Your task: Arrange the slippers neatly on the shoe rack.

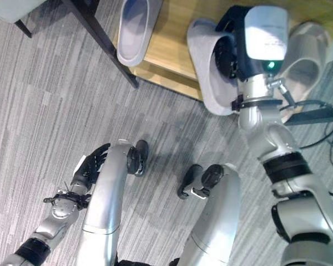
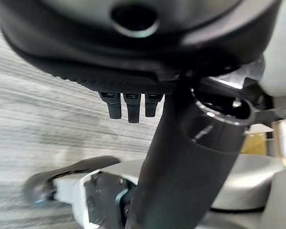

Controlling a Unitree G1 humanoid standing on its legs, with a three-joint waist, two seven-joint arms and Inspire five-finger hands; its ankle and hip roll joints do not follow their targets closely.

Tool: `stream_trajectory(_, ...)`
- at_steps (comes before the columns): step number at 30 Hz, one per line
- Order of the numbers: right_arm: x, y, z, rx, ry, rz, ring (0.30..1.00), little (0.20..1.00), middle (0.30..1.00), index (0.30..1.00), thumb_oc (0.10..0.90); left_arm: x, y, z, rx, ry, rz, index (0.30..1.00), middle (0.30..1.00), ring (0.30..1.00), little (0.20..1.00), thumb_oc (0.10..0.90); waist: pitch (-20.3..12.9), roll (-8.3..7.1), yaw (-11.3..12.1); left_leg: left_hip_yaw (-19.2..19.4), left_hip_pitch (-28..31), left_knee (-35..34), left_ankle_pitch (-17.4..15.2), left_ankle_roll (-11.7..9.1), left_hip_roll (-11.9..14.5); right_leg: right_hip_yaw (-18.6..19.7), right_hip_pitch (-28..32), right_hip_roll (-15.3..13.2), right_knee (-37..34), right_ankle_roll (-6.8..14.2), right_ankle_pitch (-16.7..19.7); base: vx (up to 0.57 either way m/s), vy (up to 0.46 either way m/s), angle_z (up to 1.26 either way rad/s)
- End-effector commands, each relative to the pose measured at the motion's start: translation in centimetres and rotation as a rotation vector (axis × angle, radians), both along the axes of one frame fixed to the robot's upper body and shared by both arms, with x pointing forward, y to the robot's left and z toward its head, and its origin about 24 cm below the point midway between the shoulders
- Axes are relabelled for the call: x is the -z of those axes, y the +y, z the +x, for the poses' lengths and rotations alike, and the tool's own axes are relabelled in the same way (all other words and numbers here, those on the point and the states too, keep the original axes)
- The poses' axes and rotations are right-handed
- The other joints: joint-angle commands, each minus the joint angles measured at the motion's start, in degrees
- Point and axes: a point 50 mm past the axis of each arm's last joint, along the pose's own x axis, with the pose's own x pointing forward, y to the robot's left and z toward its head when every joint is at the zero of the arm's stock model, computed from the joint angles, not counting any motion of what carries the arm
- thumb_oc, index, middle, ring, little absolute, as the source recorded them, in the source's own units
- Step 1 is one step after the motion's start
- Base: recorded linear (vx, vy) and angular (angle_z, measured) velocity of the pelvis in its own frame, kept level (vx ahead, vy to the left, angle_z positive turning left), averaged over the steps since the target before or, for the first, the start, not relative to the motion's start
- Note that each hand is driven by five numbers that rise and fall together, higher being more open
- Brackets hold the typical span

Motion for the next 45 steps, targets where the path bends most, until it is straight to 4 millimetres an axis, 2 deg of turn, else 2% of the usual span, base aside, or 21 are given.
stream_trajectory(1, -7.6, 3.6, -2.3, -0.103, -0.350, -0.032, 0.300, 0.300, 0.300, 0.300, 0.400, -2.3, -3.6, 1.4, 0.018, -0.115, -0.106, 0.900, 0.900, 0.900, 0.900, 0.800, -1.6, -1.31, 0.1, -4.2, 1.6, 2.9, -9.5, -2.7, 2.0, 6.0, -0.3, 1.5, 0.1, -1.1, 0.1, 0.12, -0.010, 0.12)
stream_trajectory(3, -8.1, 3.8, -1.9, -0.082, -0.349, -0.038, 0.300, 0.300, 0.300, 0.300, 0.400, -2.6, -3.9, 1.1, 0.040, -0.127, -0.116, 0.900, 0.900, 0.900, 0.900, 0.800, -1.6, -1.37, 0.6, -4.8, 1.6, 7.8, -12.7, -2.8, 2.0, 7.6, -0.3, 1.6, 4.9, -1.5, -2.0, 0.15, 0.000, 0.02)
stream_trajectory(9, -9.3, 3.2, -1.8, -0.038, -0.336, -0.055, 0.300, 0.300, 0.300, 0.300, 0.400, -3.2, -4.0, 0.7, 0.064, -0.143, -0.132, 0.900, 0.900, 0.900, 0.900, 0.800, -1.6, -1.89, 1.1, -5.0, 1.6, 13.3, -16.2, -3.1, 2.1, 9.7, -0.3, 1.3, 11.5, -2.4, -5.0, 0.08, -0.011, 0.05)
stream_trajectory(14, -9.7, 2.1, -0.7, 0.028, -0.256, -0.042, 0.300, 0.300, 0.300, 0.300, 0.400, -3.1, -3.8, 0.0, 0.082, -0.134, -0.128, 0.900, 0.900, 0.900, 0.900, 0.800, -1.6, -3.11, 2.6, -5.6, 1.6, 18.0, -19.2, -3.7, 2.1, 11.3, -0.3, 0.6, 17.0, -3.0, -6.5, 0.06, -0.006, 0.09)
stream_trajectory(20, -10.2, 1.6, 0.3, 0.072, -0.191, -0.021, 0.300, 0.300, 0.300, 0.300, 0.400, -3.1, -3.6, -0.1, 0.092, -0.125, -0.127, 0.900, 0.900, 0.900, 0.900, 0.800, -1.6, -4.17, 4.0, -6.0, 1.6, 20.6, -20.9, -4.1, 2.3, 11.8, -0.1, -0.4, 19.4, -2.8, -6.6, 0.04, 0.011, 0.05)
stream_trajectory(27, -10.1, 1.9, 1.1, 0.065, -0.150, 0.008, 0.300, 0.300, 0.300, 0.300, 0.400, -3.3, -3.8, -0.1, 0.110, -0.130, -0.133, 0.900, 0.900, 0.900, 0.900, 0.800, -1.6, -4.08, 4.8, -5.9, 1.6, 21.5, -21.7, -4.4, 2.5, 11.3, 0.7, -1.1, 20.0, -2.4, -6.2, 0.02, 0.009, 0.04)
stream_trajectory(28, -10.3, 2.2, 1.3, 0.060, -0.145, 0.008, 0.749, 0.749, 0.749, 0.749, 0.700, -3.4, -4.0, -0.1, 0.116, -0.133, -0.141, 0.900, 0.900, 0.900, 0.900, 0.800, -1.6, -4.01, 4.9, -6.0, 1.6, 21.6, -21.9, -4.6, 2.5, 11.3, 0.8, -1.2, 20.3, -2.1, -6.0, 0.00, 0.000, 0.00)
stream_trajectory(30, -10.2, 2.8, 1.5, 0.041, -0.141, 0.012, 0.900, 0.900, 0.900, 0.900, 0.800, -3.4, -4.3, 0.0, 0.123, -0.132, -0.143, 0.900, 0.900, 0.900, 0.900, 0.800, -1.6, -3.99, 4.9, -6.1, 1.6, 22.2, -22.3, -4.7, 2.6, 11.4, 0.8, -1.2, 20.7, -2.1, -6.2, 0.00, 0.000, 0.00)
stream_trajectory(37, -10.4, 5.0, 0.9, -0.077, -0.174, -0.005, 0.900, 0.900, 0.900, 0.900, 0.800, -3.7, -4.5, 0.5, 0.122, -0.142, -0.132, 0.900, 0.900, 0.900, 0.900, 0.800, -1.6, -4.30, 4.1, -5.9, 1.6, 23.9, -22.9, -5.0, 3.3, 11.7, 0.5, -0.7, 22.4, -2.2, -6.7, 0.00, 0.000, 0.00)
stream_trajectory(45, -10.2, 5.7, 0.0, -0.160, -0.165, -0.032, 0.900, 0.900, 0.900, 0.900, 0.800, -3.4, -3.8, 0.4, 0.100, -0.129, -0.123, 0.900, 0.900, 0.900, 0.900, 0.800, -1.6, -4.85, 3.3, -6.1, 1.6, 25.6, -23.1, -5.5, 3.7, 11.6, -0.1, -0.3, 24.4, -1.8, -6.8, 0.01, -0.004, -0.03)
